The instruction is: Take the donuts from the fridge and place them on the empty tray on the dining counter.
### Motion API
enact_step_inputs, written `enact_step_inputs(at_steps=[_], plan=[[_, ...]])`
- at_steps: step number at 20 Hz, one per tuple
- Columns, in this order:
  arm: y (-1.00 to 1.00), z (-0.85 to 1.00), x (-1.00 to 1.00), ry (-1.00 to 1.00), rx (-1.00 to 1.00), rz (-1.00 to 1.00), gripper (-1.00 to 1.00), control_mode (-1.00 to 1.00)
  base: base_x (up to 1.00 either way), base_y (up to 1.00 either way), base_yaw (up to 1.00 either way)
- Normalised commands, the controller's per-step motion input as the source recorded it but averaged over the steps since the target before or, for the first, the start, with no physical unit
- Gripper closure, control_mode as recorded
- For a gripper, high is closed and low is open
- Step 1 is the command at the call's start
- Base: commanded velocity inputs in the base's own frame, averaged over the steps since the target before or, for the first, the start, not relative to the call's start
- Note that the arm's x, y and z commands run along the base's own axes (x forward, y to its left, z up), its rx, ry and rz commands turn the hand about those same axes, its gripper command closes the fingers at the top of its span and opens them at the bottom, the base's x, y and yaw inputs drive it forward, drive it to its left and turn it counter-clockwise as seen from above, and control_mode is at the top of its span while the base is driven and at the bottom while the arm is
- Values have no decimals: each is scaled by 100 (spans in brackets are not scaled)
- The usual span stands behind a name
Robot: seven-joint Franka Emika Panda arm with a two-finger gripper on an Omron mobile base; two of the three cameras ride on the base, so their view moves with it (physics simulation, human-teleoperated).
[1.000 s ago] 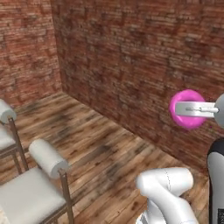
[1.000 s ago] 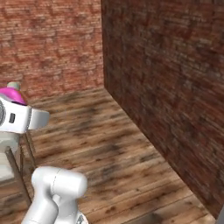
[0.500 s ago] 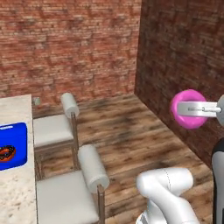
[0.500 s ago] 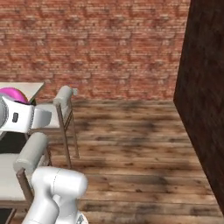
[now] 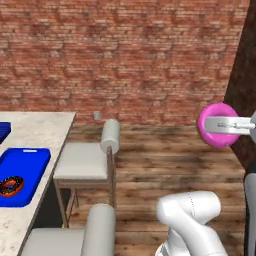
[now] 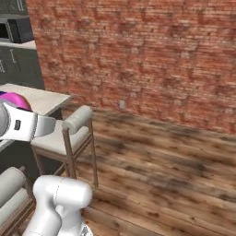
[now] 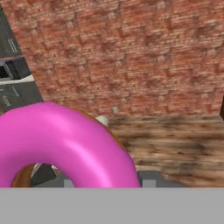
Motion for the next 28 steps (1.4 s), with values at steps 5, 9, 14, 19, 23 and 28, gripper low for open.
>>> enact_step_inputs(at_steps=[5, 9, 14, 19, 23, 28], plan=[[0, 0, 0, 0, 0, 0, 100, 100, 43, -1, 97], [0, 0, 0, 0, 0, 0, 100, 100, 8, 0, 100], [0, 0, 0, 0, 0, 0, 100, 100, 0, 0, 100], [0, 0, 0, 0, 0, 0, 100, 100, 19, 0, 97], [0, 0, 0, 0, 0, 0, 100, 100, 41, 15, 85], [0, 0, 0, 0, 0, 0, 100, 100, 29, 9, 71]])
